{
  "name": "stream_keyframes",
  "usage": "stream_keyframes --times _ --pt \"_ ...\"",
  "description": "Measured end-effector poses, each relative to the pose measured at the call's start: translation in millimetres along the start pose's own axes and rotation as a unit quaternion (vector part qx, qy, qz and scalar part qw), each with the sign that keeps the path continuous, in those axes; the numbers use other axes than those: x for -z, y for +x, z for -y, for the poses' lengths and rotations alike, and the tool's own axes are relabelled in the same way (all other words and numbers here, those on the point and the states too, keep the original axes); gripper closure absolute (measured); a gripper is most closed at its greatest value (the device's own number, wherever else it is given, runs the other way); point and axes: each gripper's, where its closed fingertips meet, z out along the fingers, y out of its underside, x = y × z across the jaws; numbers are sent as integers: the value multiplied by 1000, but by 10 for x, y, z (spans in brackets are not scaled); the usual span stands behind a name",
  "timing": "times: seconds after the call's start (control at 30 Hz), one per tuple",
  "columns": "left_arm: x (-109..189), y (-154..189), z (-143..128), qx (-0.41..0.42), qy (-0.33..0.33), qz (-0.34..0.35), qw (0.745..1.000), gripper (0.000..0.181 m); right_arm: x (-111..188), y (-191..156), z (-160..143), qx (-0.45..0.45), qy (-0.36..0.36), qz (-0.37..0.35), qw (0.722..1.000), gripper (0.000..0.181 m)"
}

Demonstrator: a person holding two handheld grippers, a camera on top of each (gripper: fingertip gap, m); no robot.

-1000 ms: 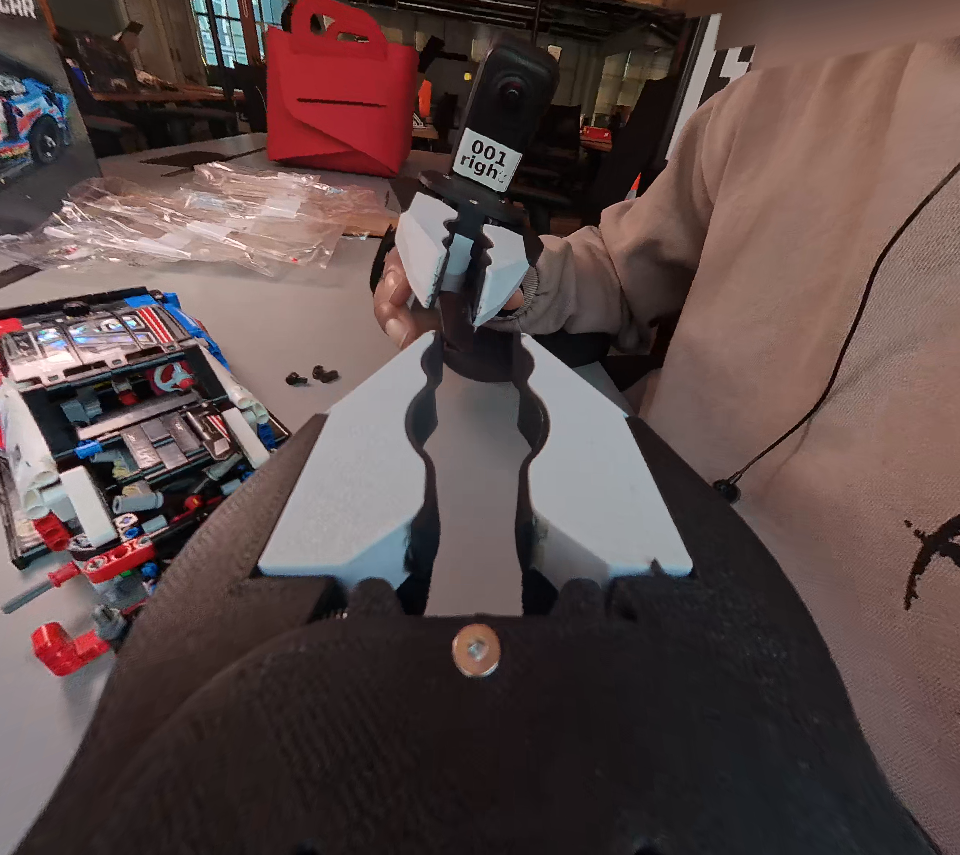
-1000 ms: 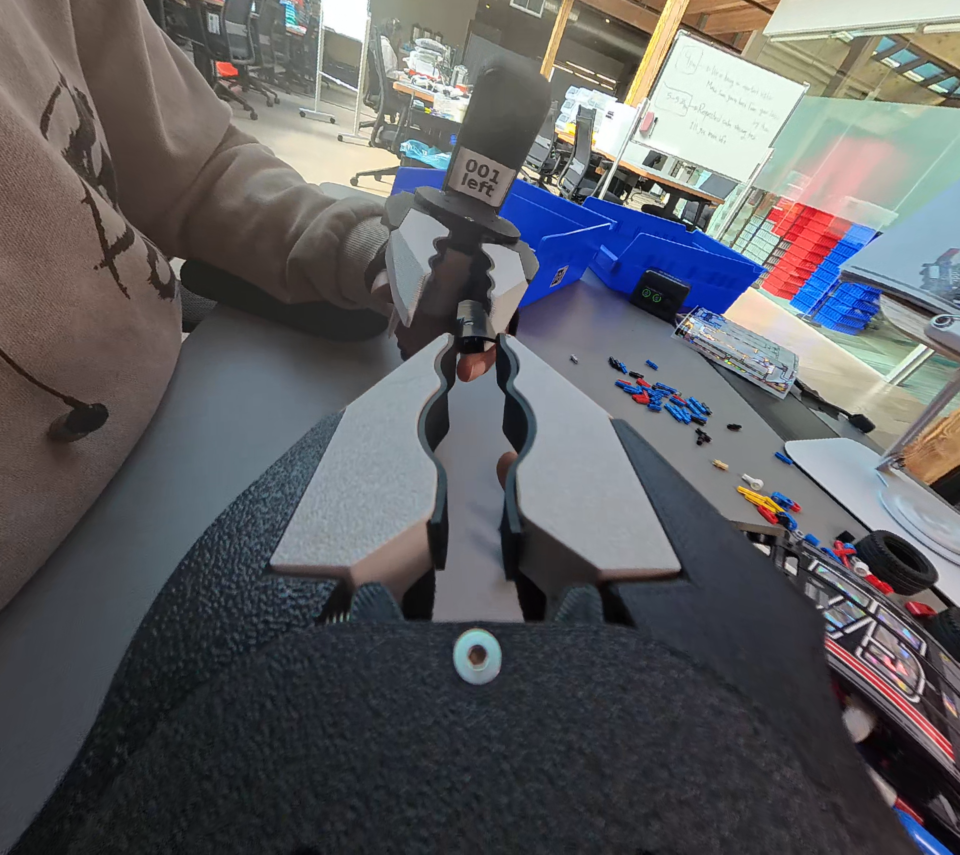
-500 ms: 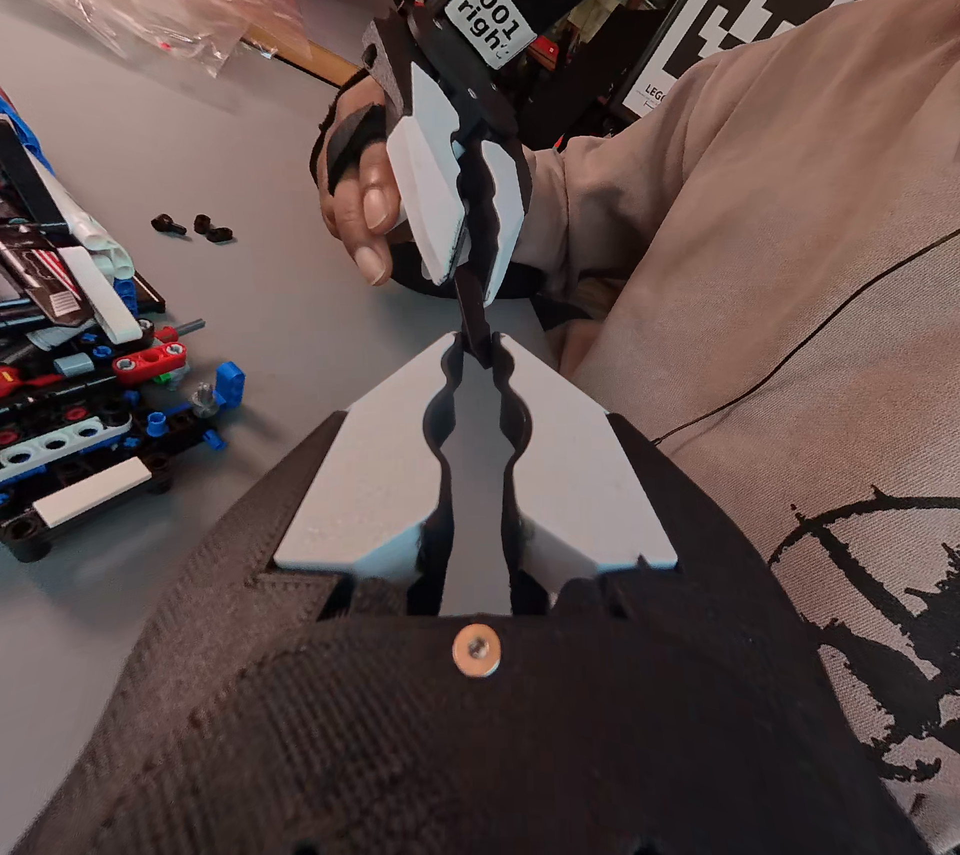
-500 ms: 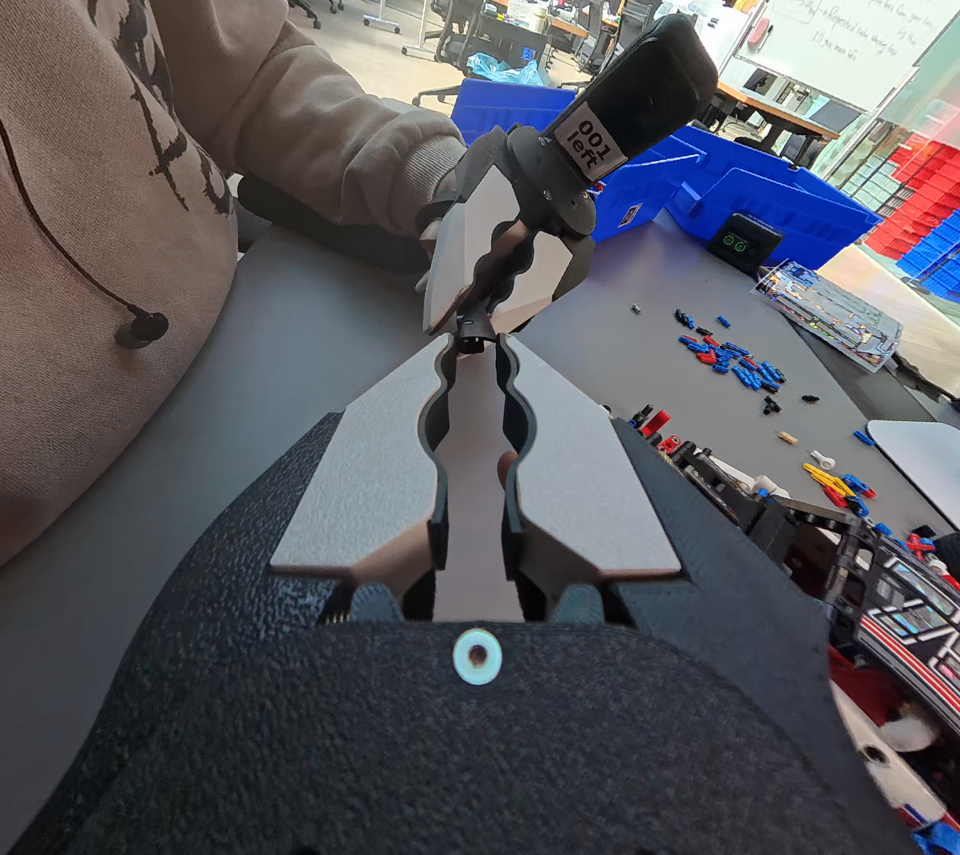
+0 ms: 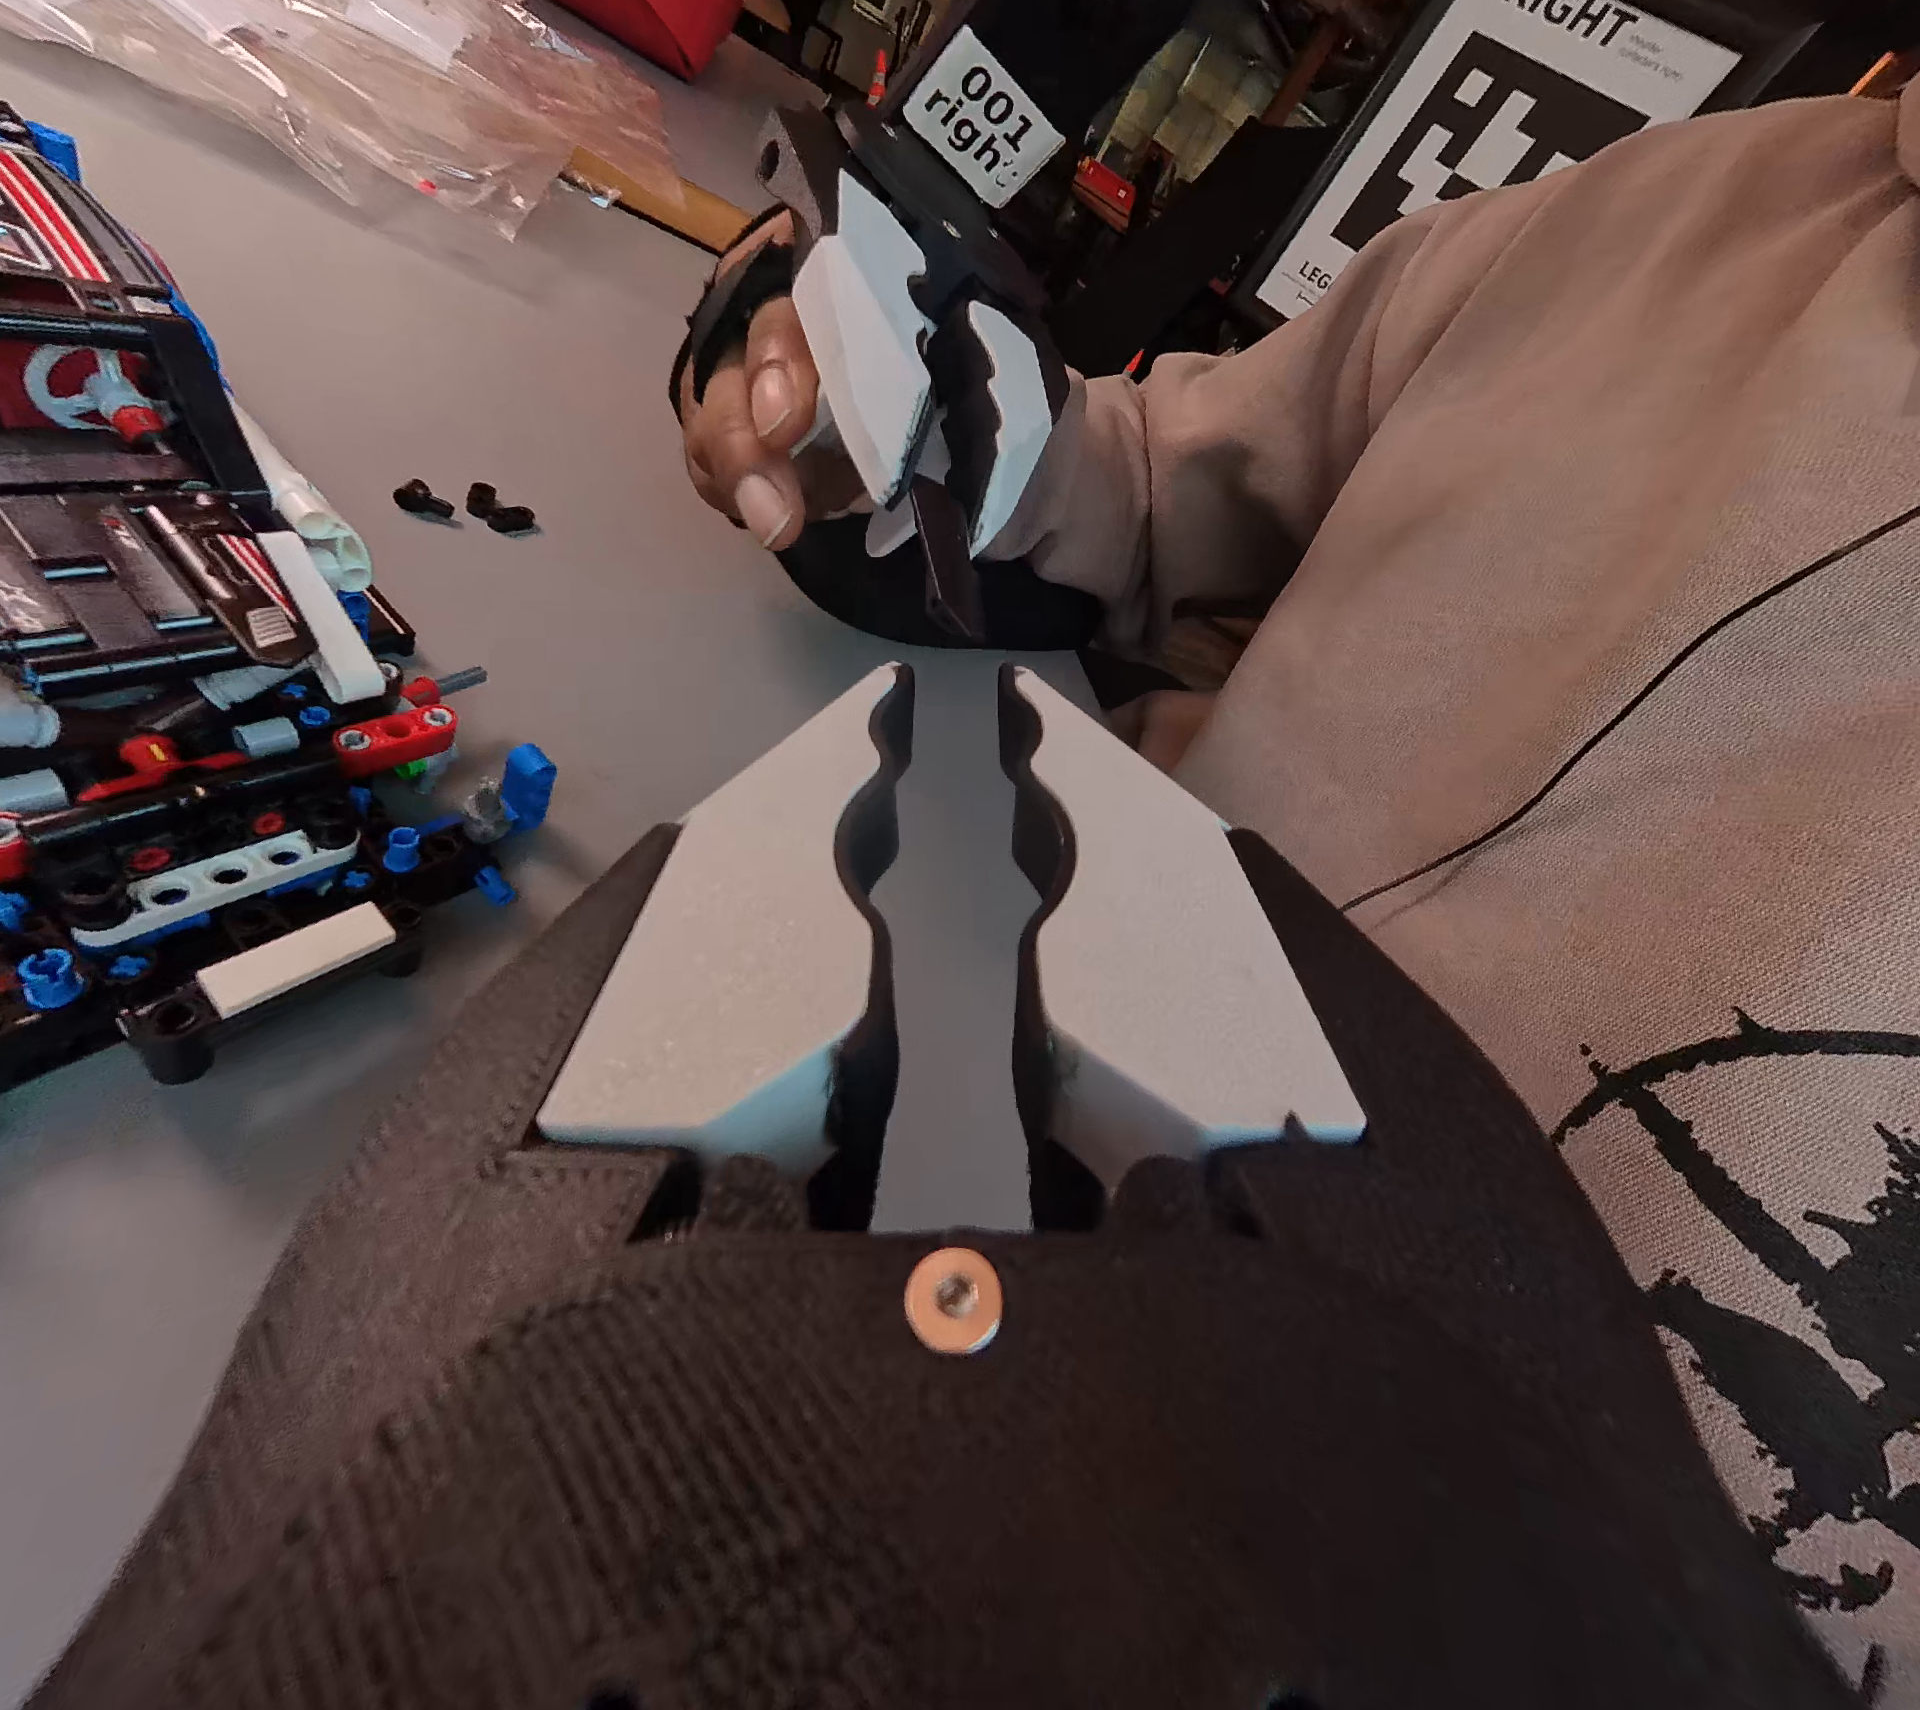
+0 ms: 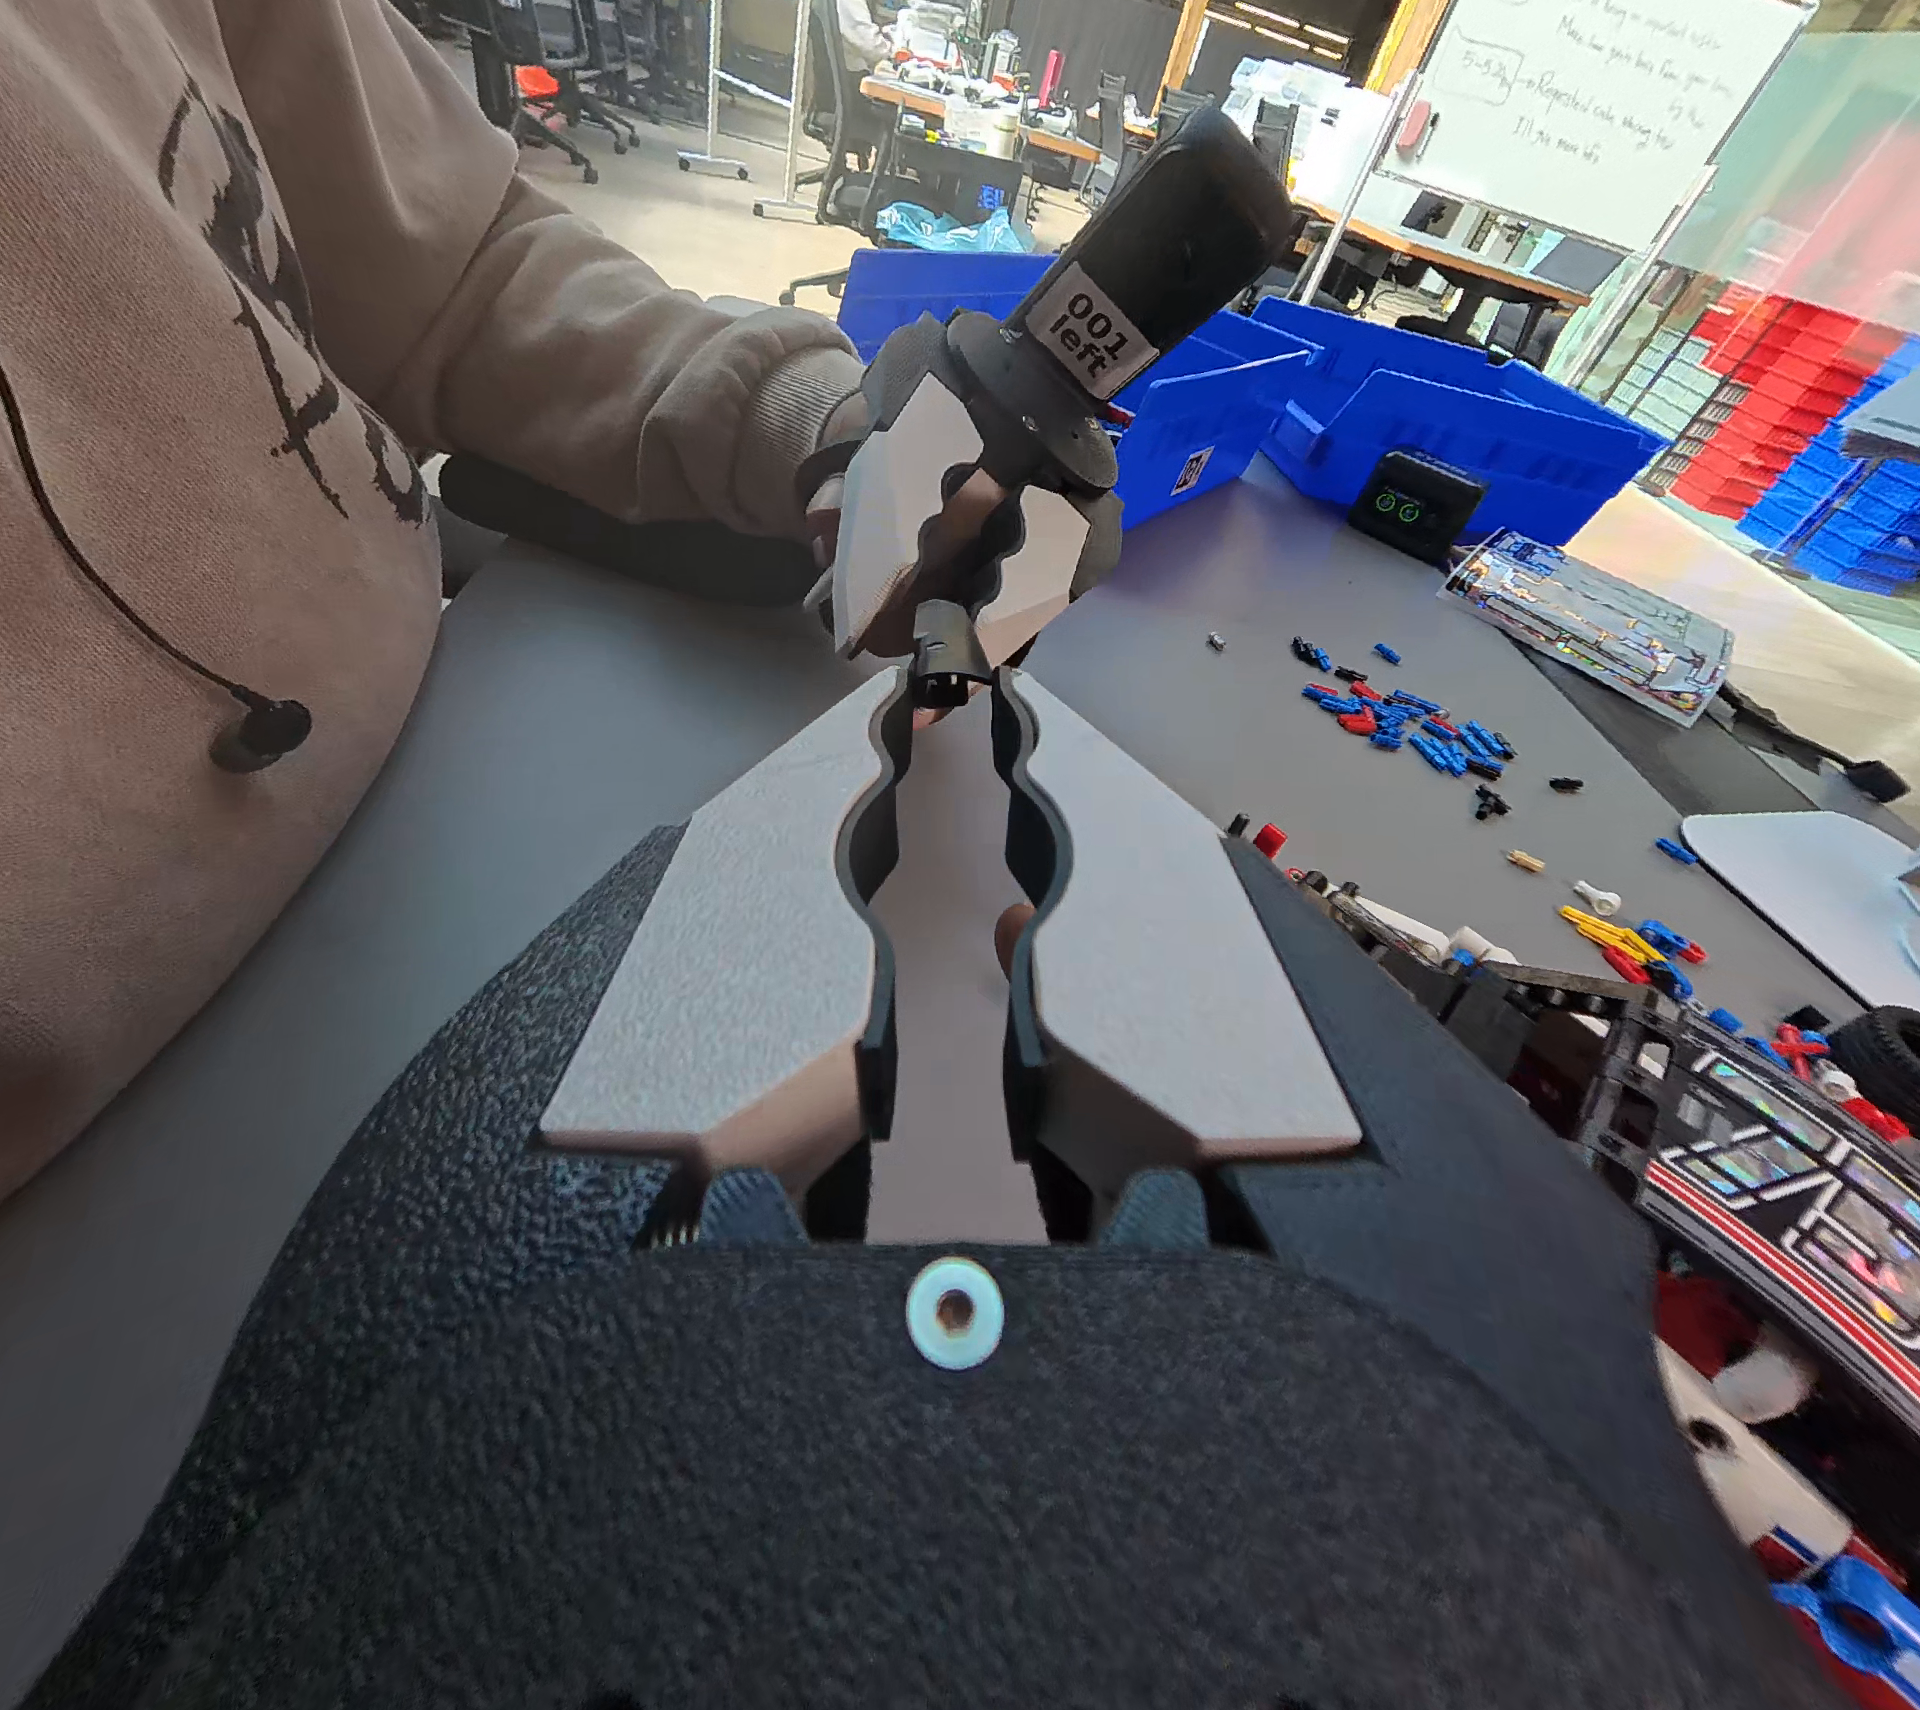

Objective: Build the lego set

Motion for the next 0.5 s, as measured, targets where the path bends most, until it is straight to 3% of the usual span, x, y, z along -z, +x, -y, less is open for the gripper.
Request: stream_keyframes --times 0.2,0.5 --pt "36 -35 112 -40 32 26 998 151 35 181 55 -38 25 -41 998 168" --pt "112 -144 258 -73 70 80 992 153 125 406 130 -215 87 -38 972 168"
